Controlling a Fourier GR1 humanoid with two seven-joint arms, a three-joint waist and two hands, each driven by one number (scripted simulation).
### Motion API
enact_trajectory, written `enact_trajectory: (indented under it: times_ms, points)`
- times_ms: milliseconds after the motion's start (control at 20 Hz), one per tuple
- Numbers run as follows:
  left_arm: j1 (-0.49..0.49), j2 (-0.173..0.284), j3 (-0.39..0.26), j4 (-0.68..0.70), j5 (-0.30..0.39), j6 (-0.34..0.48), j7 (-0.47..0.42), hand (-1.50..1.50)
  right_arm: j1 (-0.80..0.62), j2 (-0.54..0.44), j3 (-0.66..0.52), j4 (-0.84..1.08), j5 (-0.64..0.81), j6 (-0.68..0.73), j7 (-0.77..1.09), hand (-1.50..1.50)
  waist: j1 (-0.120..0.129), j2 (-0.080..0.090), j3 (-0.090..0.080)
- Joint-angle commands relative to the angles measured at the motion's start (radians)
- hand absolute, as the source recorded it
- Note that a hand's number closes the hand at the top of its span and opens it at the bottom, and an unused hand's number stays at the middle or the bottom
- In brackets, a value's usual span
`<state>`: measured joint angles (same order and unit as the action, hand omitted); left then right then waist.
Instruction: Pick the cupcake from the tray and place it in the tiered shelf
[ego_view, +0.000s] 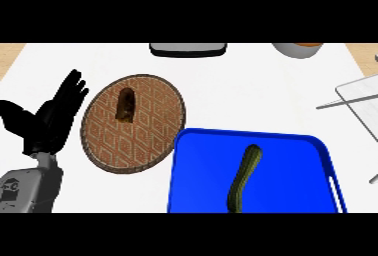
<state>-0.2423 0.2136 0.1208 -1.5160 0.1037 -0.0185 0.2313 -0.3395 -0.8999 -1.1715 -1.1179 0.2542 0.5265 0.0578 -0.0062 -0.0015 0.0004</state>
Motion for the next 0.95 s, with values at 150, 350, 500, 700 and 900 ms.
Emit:
enact_trajectory:
  times_ms: [150, 350, 500, 700, 900]
  points:
    - [0.028, 0.018, 0.017, -0.035, 0.030, -0.036, 0.012, 0.00, 0.160, -0.202, -0.156, 0.230, -0.102, 0.169, -0.076, -1.50, -0.004, -0.001, 0.001]
    - [0.018, -0.017, 0.003, 0.040, -0.022, 0.010, -0.047, 0.00, 0.228, -0.316, -0.251, 0.427, -0.167, 0.303, -0.170, -1.50, -0.024, 0.000, 0.002]
    - [0.006, 0.010, 0.024, -0.018, -0.010, 0.018, 0.008, 0.00, 0.333, -0.328, -0.281, 0.491, -0.173, 0.406, -0.304, -1.50, -0.028, -0.003, 0.004]
    - [0.037, 0.009, 0.022, -0.052, 0.014, -0.005, 0.030, 0.00, 0.463, -0.365, -0.329, 0.450, -0.189, 0.494, -0.419, -1.50, -0.033, -0.007, 0.003]
    - [-0.007, -0.020, 0.001, 0.017, -0.024, 0.018, -0.027, 0.00, 0.493, -0.305, -0.260, 0.422, -0.170, 0.436, -0.534, -1.50, -0.021, 0.000, 0.002]
